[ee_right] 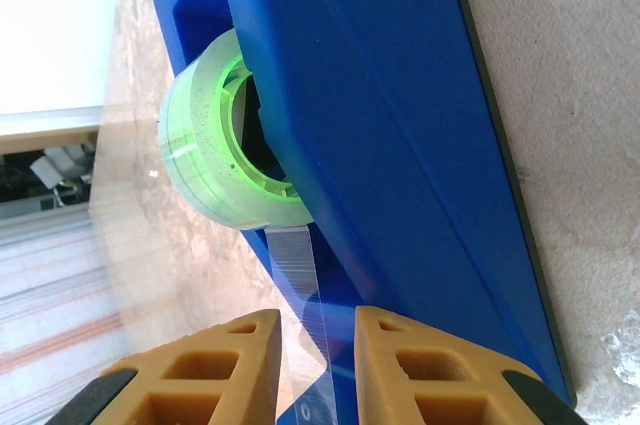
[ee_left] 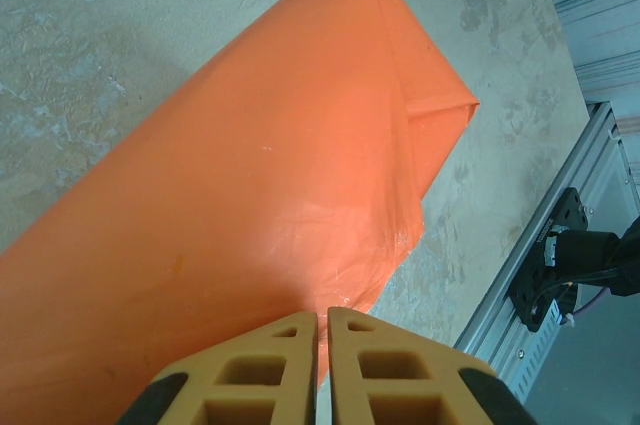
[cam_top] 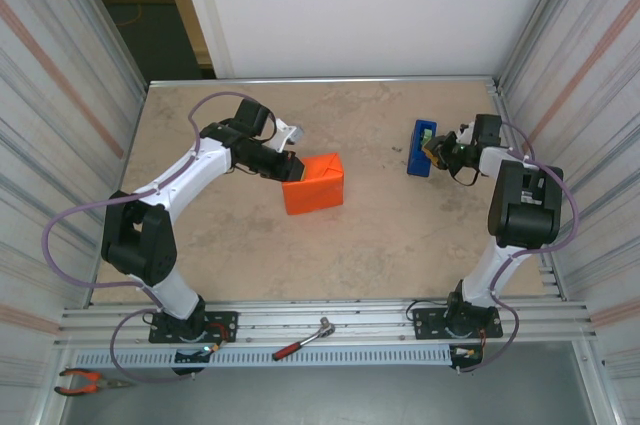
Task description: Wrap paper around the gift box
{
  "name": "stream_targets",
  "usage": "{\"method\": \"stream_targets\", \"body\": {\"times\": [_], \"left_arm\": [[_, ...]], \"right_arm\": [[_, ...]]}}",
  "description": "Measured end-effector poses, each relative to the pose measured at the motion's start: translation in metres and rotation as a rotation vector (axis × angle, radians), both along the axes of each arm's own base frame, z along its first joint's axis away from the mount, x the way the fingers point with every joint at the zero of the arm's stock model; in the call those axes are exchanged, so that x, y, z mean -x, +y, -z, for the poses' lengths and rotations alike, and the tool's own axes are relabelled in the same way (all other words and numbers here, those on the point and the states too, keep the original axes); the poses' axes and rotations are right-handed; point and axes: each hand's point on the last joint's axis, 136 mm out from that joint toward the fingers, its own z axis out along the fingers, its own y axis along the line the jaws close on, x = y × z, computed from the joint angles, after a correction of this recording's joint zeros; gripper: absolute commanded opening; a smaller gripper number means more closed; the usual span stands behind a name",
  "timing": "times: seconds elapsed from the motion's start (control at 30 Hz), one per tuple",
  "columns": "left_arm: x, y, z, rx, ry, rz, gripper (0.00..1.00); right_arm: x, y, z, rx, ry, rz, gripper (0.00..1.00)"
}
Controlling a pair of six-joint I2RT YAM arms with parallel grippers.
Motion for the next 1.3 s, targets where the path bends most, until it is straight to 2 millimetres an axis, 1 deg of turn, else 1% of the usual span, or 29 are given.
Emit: {"method": "stream_targets", "body": {"times": [0.37, 0.5, 0.63, 0.8, 0.97, 1.2, 1.3], "left_arm": [[0.000, 0.000, 0.000, 0.000, 0.000, 0.000, 0.12], [0.000, 0.000, 0.000, 0.000, 0.001, 0.000, 0.12], [0.000, 0.000, 0.000, -0.001, 0.001, 0.000, 0.12], [0.000, 0.000, 0.000, -0.001, 0.001, 0.000, 0.12], [0.000, 0.000, 0.000, -0.001, 0.001, 0.000, 0.12], [0.000, 0.000, 0.000, -0.001, 0.001, 0.000, 0.12], [0.000, 0.000, 0.000, -0.001, 0.001, 0.000, 0.12]], "right_arm": [[0.001, 0.000, 0.001, -0.033, -0.029, 0.006, 0.24], [0.001, 0.000, 0.001, -0.036, -0.037, 0.006, 0.21], [0.001, -0.001, 0.001, -0.035, -0.036, 0.009, 0.14], [0.002, -0.001, 0.002, -0.040, -0.033, 0.012, 0.00], [0.002, -0.001, 0.000, -0.043, -0.034, 0.012, 0.00], [0.006, 0.002, -0.018, -0.052, -0.052, 0.022, 0.00], [0.006, 0.004, -0.030, -0.053, -0.073, 0.024, 0.00]]}}
